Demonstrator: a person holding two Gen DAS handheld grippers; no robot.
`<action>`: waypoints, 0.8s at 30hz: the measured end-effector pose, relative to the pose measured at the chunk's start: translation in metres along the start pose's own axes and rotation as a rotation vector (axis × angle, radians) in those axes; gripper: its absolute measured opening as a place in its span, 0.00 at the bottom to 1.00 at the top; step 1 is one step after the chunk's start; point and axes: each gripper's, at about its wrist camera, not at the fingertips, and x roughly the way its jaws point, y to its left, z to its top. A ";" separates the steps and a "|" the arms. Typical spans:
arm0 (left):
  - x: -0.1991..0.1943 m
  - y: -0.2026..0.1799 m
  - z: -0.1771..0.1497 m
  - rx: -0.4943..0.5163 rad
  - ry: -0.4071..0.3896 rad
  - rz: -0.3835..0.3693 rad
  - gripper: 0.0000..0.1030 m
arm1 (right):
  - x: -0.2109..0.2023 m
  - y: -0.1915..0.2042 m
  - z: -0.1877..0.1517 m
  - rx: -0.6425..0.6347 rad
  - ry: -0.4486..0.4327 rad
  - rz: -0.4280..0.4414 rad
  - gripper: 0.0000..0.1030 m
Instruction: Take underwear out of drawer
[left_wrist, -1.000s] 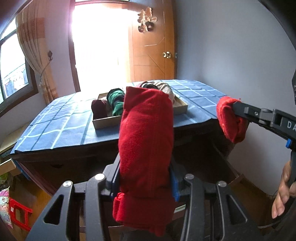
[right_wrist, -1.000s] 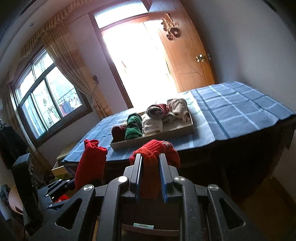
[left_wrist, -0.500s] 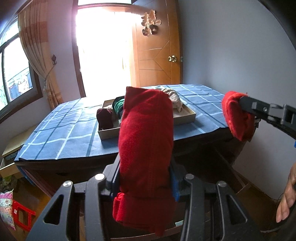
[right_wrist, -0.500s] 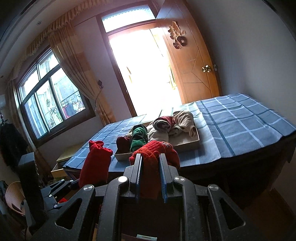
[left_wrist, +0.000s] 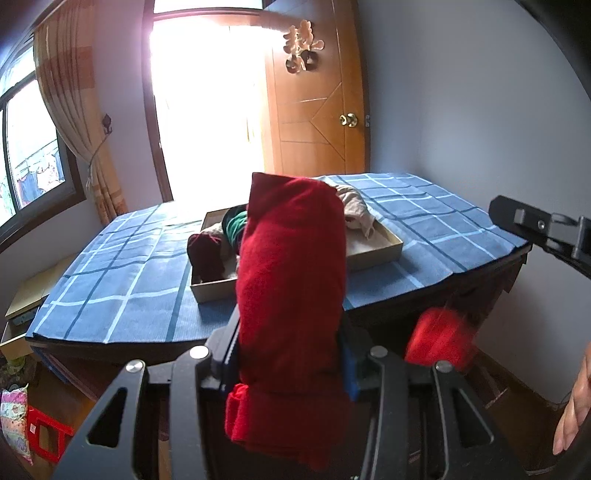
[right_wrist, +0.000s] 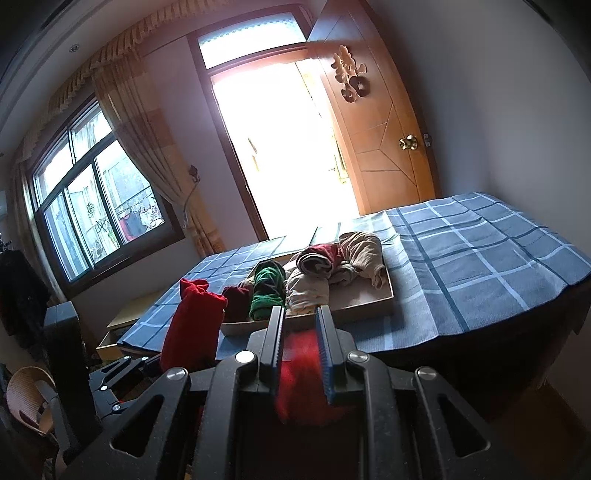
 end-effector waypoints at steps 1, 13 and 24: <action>0.003 0.000 0.001 0.001 0.002 -0.001 0.42 | 0.002 -0.001 0.002 -0.001 -0.002 -0.003 0.19; 0.020 0.005 -0.014 -0.008 0.062 0.000 0.42 | 0.045 -0.029 -0.038 0.000 0.259 0.052 0.19; 0.014 0.013 -0.011 -0.006 0.048 0.004 0.42 | 0.136 -0.053 -0.145 0.195 0.870 0.196 0.48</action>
